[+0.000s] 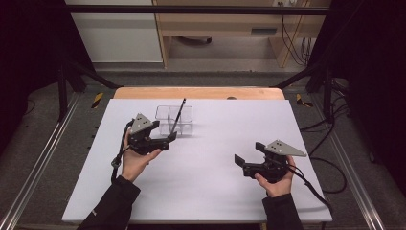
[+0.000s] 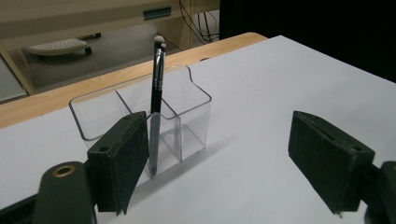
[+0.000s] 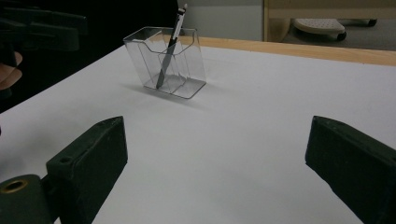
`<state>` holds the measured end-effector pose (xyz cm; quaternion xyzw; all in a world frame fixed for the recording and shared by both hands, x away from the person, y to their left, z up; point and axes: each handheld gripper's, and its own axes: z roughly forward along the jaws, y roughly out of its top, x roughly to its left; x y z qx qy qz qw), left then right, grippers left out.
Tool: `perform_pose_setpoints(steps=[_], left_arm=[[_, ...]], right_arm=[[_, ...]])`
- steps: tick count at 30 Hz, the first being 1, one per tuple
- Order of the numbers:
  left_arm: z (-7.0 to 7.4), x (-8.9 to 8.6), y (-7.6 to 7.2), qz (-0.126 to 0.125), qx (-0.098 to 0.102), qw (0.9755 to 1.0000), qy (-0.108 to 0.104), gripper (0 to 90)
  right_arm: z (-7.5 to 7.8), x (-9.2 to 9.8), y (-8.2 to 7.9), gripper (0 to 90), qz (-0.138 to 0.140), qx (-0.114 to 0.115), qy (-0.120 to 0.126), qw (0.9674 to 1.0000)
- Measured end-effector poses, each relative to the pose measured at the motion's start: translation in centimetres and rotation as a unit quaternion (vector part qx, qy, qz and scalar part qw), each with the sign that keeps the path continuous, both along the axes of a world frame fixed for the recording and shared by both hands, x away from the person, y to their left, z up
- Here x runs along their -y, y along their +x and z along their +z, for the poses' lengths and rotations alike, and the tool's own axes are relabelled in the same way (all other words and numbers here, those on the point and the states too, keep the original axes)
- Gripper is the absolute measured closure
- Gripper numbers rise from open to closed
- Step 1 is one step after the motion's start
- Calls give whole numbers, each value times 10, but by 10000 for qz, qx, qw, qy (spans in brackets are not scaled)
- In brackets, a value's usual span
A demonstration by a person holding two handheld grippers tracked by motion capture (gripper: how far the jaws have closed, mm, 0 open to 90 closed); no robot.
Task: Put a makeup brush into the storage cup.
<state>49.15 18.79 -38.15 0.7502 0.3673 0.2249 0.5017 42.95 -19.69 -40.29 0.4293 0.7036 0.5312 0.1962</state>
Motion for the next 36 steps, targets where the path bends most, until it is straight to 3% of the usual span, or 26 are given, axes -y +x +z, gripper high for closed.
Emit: perform_pose_setpoints(steps=[8,16,23,36], left_arm=[[-5,-8,-23,-63,-18,10000,-72,178],[-13,-16,-39,-78,-16,10000,20,163],[-21,-28,-50,17,-105,9999,-87,150],[-37,-48,-63,206,-238,9995,-64,135]], right_arm=[[0,0,0,58,15,7,-31,10000],[0,0,-1,55,14,5,-52,10000],[-1,0,-1,50,29,-5,-115,9999],[-3,-1,-3,49,45,-50,-210,9998]])
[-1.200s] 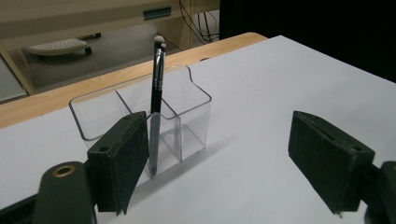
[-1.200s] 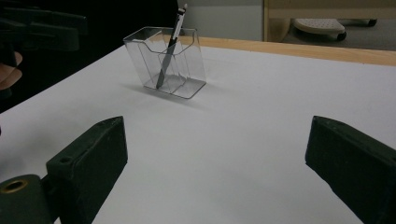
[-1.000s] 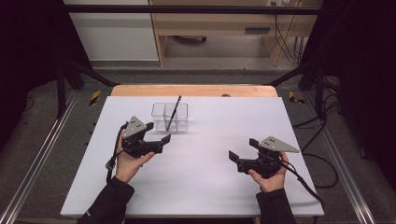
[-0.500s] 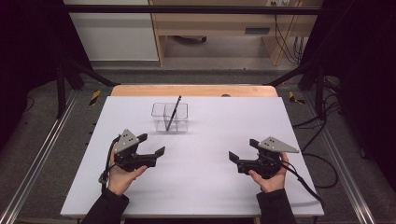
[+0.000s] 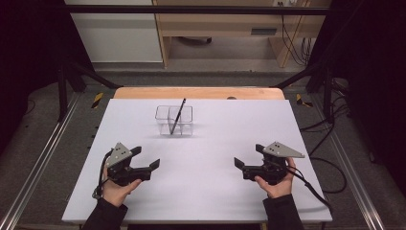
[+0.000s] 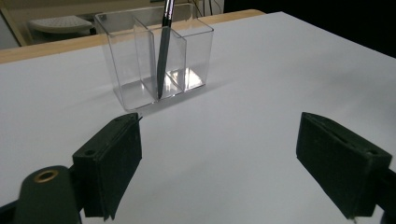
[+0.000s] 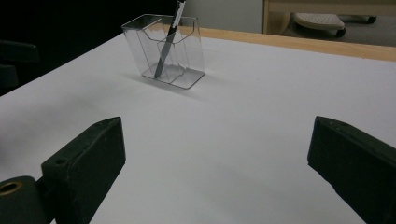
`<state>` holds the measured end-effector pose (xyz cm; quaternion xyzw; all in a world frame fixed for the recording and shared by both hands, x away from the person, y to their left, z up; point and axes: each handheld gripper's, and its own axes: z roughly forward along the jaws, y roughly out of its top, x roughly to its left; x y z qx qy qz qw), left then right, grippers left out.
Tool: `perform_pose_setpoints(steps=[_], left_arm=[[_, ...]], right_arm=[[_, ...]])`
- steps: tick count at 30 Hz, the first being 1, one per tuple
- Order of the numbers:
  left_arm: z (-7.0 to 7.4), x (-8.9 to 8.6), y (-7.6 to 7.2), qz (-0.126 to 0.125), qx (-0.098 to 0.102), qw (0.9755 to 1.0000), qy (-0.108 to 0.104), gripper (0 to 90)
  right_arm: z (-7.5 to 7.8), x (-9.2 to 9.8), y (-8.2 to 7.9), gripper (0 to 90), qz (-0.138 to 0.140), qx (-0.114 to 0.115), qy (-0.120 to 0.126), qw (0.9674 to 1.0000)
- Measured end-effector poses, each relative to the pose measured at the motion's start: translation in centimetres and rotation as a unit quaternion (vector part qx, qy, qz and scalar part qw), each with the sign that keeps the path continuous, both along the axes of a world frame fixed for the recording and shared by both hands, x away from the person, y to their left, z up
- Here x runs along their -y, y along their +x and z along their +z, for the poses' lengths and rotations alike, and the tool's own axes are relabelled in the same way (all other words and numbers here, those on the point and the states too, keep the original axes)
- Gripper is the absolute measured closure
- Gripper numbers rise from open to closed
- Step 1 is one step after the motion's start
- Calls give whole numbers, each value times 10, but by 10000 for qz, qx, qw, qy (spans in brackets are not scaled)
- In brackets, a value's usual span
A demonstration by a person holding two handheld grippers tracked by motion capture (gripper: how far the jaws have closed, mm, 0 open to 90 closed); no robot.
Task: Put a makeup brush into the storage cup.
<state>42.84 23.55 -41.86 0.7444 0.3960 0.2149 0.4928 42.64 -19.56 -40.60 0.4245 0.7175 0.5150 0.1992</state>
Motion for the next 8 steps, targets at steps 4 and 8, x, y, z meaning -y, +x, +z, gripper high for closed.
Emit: perform_pose_setpoints(steps=[4,8], left_arm=[[-4,-4,0,93,-29,10000,11,134],[-7,-5,1,143,-30,9999,80,132]], right_arm=[[-1,-1,0,53,-14,-9,-13,10000],[-1,2,-1,62,-42,-1,41,10000]])
